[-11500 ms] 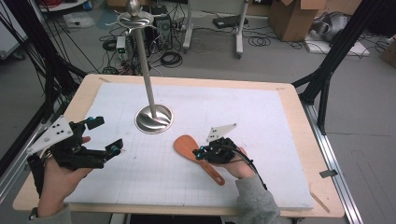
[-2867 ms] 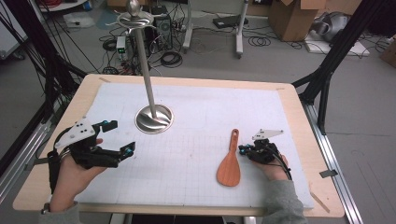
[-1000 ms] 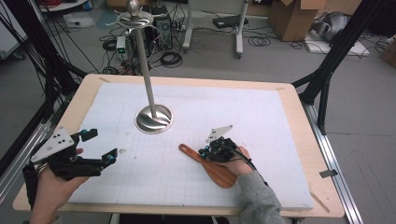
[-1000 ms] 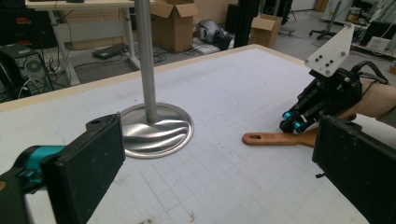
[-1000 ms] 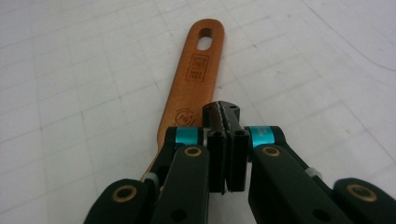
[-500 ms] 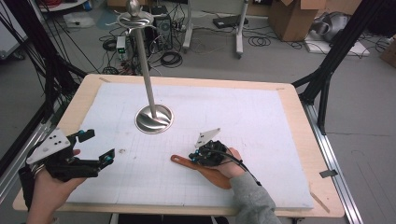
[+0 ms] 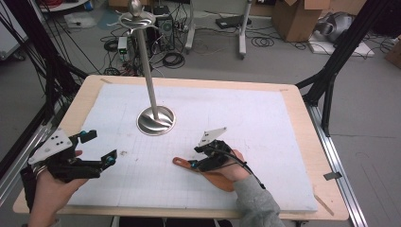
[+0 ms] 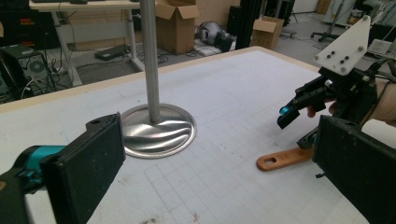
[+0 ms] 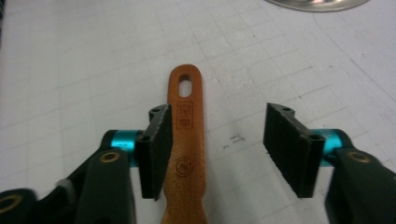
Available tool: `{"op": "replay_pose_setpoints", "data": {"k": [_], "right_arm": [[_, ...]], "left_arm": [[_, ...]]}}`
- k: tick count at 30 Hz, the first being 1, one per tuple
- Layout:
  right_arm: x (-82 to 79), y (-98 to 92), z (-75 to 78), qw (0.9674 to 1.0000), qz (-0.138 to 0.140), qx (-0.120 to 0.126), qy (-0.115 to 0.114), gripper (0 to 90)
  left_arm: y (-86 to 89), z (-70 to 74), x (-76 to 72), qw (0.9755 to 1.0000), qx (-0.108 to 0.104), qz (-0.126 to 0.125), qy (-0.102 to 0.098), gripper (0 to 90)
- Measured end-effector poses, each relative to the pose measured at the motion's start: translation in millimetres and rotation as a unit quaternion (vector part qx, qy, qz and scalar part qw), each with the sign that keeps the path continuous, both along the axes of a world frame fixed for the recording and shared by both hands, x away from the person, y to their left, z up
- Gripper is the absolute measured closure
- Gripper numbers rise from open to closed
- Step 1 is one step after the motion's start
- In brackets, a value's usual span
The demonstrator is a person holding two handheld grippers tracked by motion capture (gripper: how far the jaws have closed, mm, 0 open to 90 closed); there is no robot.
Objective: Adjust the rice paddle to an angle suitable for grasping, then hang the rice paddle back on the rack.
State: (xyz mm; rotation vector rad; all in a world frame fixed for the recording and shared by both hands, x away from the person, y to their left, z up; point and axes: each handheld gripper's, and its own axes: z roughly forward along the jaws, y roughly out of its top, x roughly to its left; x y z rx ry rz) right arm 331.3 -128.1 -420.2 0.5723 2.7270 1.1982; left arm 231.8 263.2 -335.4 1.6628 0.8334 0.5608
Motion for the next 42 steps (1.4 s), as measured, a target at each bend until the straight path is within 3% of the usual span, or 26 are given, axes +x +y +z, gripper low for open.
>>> {"op": "replay_pose_setpoints", "data": {"k": [5, 8, 22, 32, 42], "right_arm": [[0.6, -2.3, 1.1, 0.9999, -0.009, 0.008, 0.009, 19.6], [2.0, -2.5, 0.0, 0.9999, -0.008, 0.008, 0.011, 14.7], [-0.2, 2.3, -4.2, 0.9995, 0.015, -0.019, 0.023, 14.8], [-0.9, 7.9, -8.5, 0.9979, 0.011, -0.055, 0.032, 14.7], [1.6, 11.9, -14.1, 0.9968, 0.012, -0.071, 0.035, 15.9]], "left_arm": [[-2.4, -2.1, 2.3, 1.0, 0.002, 0.001, 0.005, 2.9], [-4.4, -2.7, 3.3, 1.0, 0.004, -0.001, 0.006, 2.9], [-4.3, -2.6, 4.1, 1.0, 0.003, -0.004, 0.005, 2.9], [-7.8, -4.9, 6.4, 0.9999, 0.008, -0.01, 0.01, 2.9], [-6.5, -5.4, 4.2, 0.9999, 0.009, -0.007, 0.011, 2.9]]}}
